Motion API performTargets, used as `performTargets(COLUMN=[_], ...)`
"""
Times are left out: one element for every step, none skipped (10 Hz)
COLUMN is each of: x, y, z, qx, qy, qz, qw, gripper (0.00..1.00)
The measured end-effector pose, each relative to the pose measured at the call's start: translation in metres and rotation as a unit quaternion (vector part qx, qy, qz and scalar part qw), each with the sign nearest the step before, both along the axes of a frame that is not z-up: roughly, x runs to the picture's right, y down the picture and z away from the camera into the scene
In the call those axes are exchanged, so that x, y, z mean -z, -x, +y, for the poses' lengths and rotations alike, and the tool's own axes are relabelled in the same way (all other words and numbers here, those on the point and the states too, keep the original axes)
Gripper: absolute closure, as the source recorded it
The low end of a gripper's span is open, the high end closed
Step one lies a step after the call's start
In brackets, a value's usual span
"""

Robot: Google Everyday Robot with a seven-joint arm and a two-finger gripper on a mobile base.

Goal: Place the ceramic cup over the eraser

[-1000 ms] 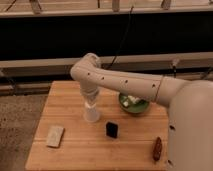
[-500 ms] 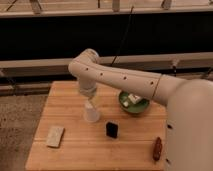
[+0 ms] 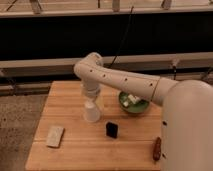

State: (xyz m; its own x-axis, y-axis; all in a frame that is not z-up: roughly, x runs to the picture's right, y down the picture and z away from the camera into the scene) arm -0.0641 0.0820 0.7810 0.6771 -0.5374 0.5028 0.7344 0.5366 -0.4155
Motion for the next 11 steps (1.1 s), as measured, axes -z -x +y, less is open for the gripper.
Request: performTargets(x=[-0.006,-0.009,-0.012,-0.015,-0.018,-0.019,-0.022,-0.023,-0.024,-0.025,-0.026], y=[-0.003,-0.004,-0.005,-0.005,-0.004,-0.002,0.001,0.003,0.004,0.003,0.005], z=[0.005,0.007,0.008,0.011,0.014,0.016,0.02,0.022,0.023,0.025,0.028], qx=[0.002,0.002,0.001,0.001,0.002,0.004,0.008,0.012,0.014,0.018,0.022], qy=[0.004,0.004,0.004,0.007,0.01,0.011,0.013,0.013,0.012,0.011,0.01], qz=[0.002,0.001,0.0,-0.002,-0.005,-0.008,-0.013,-0.016,-0.018,-0.019,-0.021], qw=[1.0,1.0,1.0,1.0,0.9999,0.9999,0.9998,0.9997,0.9997,0.9996,0.9995], gripper=[0.2,0.2,0.2,0.2,0.2,0.2,0.2,0.2,0.2,0.21,0.3])
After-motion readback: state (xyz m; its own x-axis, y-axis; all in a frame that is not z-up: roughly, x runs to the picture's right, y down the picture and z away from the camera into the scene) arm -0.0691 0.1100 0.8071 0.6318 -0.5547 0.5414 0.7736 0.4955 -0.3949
